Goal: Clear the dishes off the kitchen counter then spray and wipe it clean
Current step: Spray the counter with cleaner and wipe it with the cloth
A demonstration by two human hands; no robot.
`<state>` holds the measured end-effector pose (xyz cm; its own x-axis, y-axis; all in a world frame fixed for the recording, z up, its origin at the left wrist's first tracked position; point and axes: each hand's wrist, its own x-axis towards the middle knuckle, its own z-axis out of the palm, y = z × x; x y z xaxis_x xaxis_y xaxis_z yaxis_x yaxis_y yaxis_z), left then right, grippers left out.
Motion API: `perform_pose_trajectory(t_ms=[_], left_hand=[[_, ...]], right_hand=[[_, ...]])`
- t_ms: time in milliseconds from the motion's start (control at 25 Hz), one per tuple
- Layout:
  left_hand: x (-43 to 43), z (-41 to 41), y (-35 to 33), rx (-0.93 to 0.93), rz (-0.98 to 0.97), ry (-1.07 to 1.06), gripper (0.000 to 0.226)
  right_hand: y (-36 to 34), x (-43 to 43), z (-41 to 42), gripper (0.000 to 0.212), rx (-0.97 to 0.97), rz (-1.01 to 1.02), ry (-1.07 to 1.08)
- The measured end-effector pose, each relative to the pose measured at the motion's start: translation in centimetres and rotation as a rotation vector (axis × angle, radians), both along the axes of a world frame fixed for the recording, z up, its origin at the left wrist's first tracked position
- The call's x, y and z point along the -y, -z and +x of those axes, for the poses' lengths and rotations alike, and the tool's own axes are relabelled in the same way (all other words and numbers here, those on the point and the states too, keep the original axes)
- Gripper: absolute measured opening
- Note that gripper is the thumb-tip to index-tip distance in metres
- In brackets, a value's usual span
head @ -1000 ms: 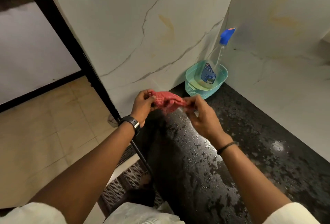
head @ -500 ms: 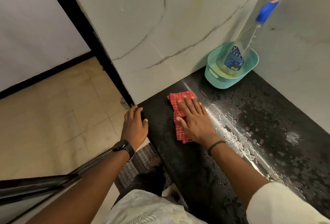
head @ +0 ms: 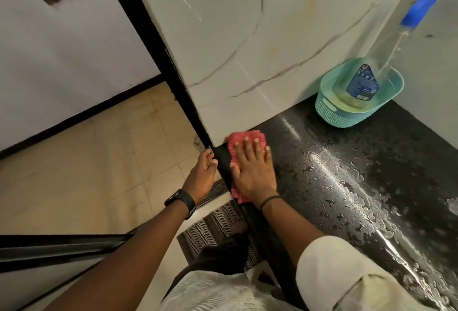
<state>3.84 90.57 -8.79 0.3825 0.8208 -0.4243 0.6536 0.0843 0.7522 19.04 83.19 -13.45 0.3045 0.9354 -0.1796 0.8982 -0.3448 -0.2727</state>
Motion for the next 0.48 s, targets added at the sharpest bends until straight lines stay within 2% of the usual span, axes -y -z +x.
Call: perform_pose_trajectory(t_ms=[120, 200, 320, 480], left_hand=[[1.6, 0.4, 0.2, -0.112, 0.170, 0.069, 0.057], [2.5, 1.0, 0.8, -0.192, 0.198, 0.167, 0.068], [3.5, 2.0, 1.8, -0.309, 0.159, 0.264, 0.077], [3.0, 2.0, 1.7, -0.460, 0.212, 0.398, 0.077]], right_hand=[[0.0, 2.9, -3.0, 0.063, -0.002, 0.013, -0.120], [0.2, 6.1, -2.7, 0.062, -0.014, 0.027, -0.104], [0.5, 11.1, 0.8, 0.062, 0.016, 0.014, 0.028], [0.8, 13.5, 7.1, 0.065, 0.070, -0.039, 0.229]])
